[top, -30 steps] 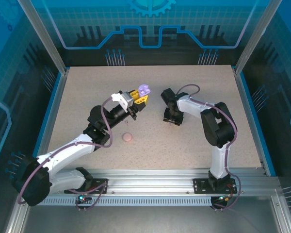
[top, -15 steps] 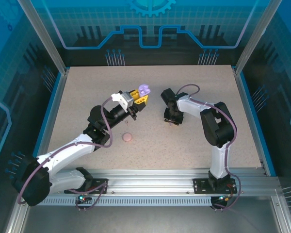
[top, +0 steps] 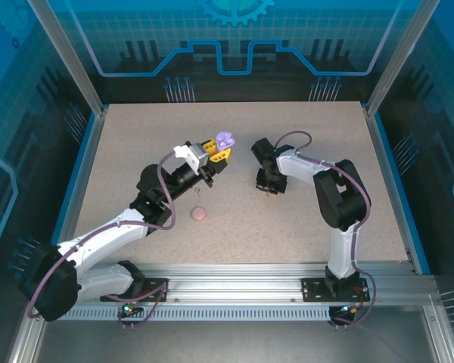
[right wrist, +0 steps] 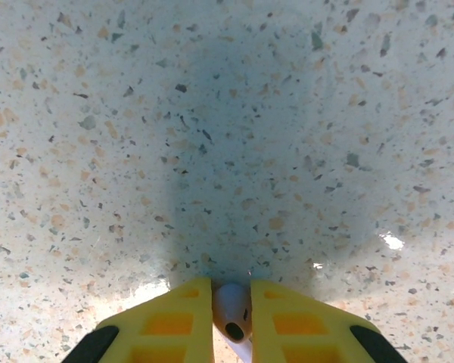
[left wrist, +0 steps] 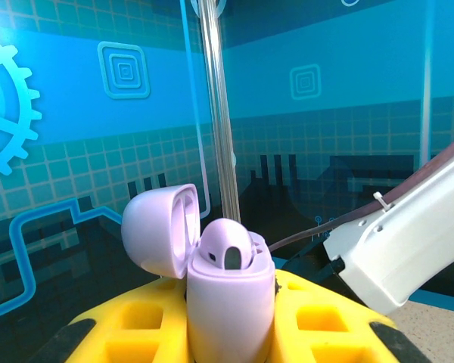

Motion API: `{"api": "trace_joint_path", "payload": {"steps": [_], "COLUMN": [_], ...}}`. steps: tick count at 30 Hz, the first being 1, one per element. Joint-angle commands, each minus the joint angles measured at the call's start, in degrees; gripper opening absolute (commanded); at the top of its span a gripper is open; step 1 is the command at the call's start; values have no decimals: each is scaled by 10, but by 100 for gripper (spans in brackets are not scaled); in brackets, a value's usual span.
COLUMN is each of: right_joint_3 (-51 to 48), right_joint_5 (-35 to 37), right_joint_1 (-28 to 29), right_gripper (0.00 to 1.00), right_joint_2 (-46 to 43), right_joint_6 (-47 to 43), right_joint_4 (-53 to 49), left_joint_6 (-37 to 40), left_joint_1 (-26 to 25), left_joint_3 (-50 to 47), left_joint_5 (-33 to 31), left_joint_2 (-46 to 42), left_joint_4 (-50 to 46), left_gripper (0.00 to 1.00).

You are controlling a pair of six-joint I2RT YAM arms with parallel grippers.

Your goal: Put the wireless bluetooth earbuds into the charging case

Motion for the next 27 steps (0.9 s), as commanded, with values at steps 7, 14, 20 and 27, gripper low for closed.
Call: {"api": "trace_joint_path", "payload": {"steps": [7,14,20,27], "right_joint_3": [-55,-62,-43,-1], "right_joint_5": [-12,-12,-37,-90], "right_joint_1": [-2,-3,-3,-3], "right_gripper": [15,15,17,17], "right_joint_2": [-109,-226,-337,-433], "right_joint_6": [-50,-102,-148,-187], "right_joint_4": [94,114,136,186], "left_joint_6": [-4,-5,0,7], "left_joint_1": [-3,-3,-4,-6], "left_joint_3": [5,14,24,41], "left_joint_5": [1,9,23,34], "left_joint_2": [-7,-7,-12,-11], "left_joint_4": [10,9,3,-2], "left_gripper": [0,0,0,0]}}
